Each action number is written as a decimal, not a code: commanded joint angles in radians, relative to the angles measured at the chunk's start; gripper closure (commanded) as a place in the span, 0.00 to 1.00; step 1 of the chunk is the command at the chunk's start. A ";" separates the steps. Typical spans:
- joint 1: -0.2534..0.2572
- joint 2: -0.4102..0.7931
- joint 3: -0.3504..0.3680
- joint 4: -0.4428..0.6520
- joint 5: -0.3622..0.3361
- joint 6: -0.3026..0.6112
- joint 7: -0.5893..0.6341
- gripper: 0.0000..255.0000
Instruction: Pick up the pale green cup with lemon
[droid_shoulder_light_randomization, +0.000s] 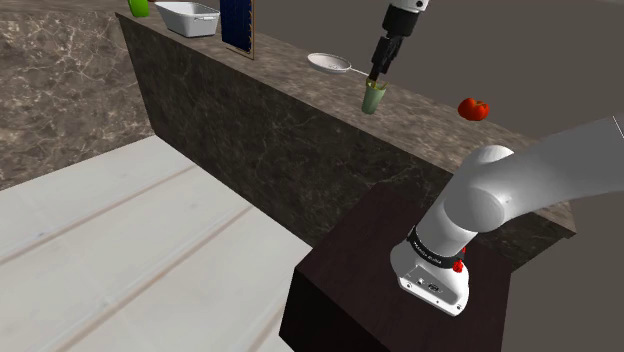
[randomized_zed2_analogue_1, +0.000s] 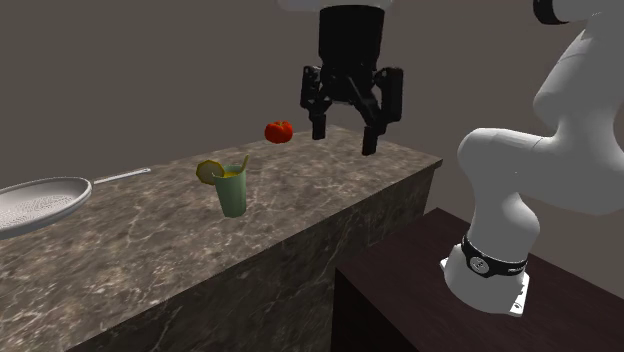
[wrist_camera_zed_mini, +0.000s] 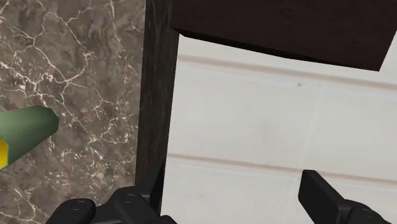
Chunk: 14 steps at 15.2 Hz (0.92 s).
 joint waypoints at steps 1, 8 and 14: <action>-0.005 0.044 -0.034 0.018 -0.018 0.032 -0.043 0.00; -0.009 0.240 -0.163 0.106 -0.041 0.158 -0.202 0.00; -0.008 0.446 -0.267 0.229 0.008 0.249 -0.357 0.00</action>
